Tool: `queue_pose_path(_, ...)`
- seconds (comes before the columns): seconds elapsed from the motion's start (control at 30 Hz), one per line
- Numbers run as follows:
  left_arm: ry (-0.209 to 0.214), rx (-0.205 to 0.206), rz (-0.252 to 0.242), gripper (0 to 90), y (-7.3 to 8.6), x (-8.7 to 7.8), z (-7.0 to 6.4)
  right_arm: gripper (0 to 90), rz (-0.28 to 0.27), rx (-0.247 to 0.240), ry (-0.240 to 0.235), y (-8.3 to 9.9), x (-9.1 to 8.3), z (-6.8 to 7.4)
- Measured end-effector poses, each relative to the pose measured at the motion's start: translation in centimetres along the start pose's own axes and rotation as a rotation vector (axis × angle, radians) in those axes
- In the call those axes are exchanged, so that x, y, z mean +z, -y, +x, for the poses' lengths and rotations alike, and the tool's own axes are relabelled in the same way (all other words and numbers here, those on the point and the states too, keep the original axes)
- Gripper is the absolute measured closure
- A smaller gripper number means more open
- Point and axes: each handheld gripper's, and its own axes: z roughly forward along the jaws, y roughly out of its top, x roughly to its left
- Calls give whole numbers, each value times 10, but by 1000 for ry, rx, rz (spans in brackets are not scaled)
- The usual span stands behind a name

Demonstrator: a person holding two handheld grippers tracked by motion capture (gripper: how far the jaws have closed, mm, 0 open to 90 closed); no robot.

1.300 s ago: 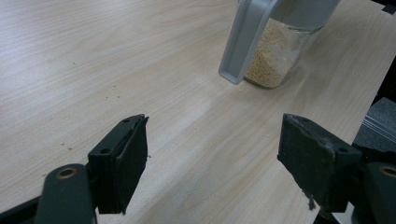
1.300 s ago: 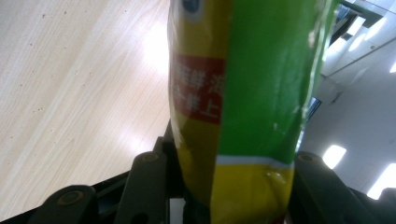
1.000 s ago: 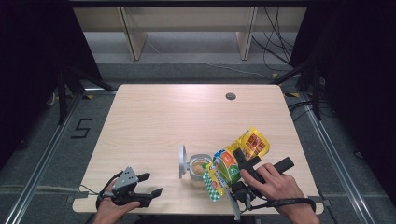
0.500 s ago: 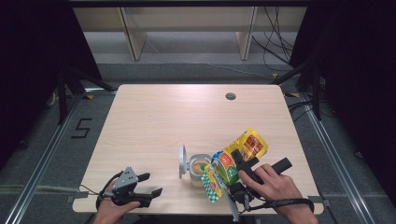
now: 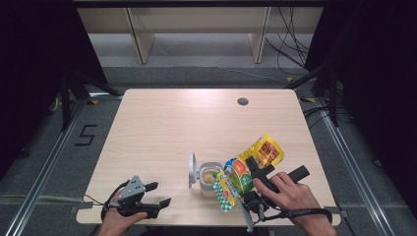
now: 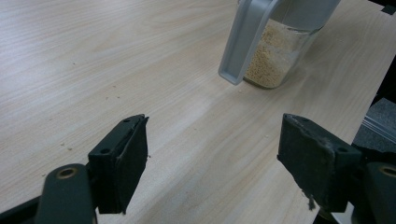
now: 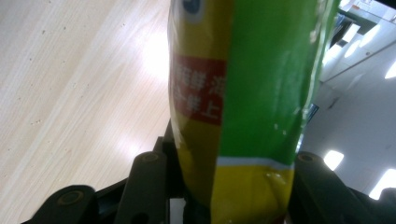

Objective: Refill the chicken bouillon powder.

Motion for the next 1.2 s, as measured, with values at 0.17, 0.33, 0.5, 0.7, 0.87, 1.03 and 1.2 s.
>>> queue_pose_path(0.17, -5, -32, -5, 236, 1, 0, -2, 641, 9, 8, -4, 2, 1, 1)
queue_pose_path(0.33, -4, -19, -3, 236, 0, 0, -1, 642, -10, -1, -6, -2, 2, 1)
queue_pose_path(0.5, -4, -28, -5, 237, 1, 0, -1, 642, -38, -39, 7, 0, 4, -2)
queue_pose_path(0.7, -5, -31, -5, 236, 1, 0, -2, 642, 0, 9, -11, 0, 2, 2)
queue_pose_path(0.87, -5, -29, -5, 236, 1, 0, -1, 642, 3, -1, -8, 1, 2, 1)
queue_pose_path(1.03, -5, -32, -5, 236, 1, 0, -2, 642, 26, 39, -27, 2, 2, 5)
queue_pose_path(1.2, -5, -27, -6, 236, 0, 0, -1, 642, 22, 47, -23, 2, 2, 6)
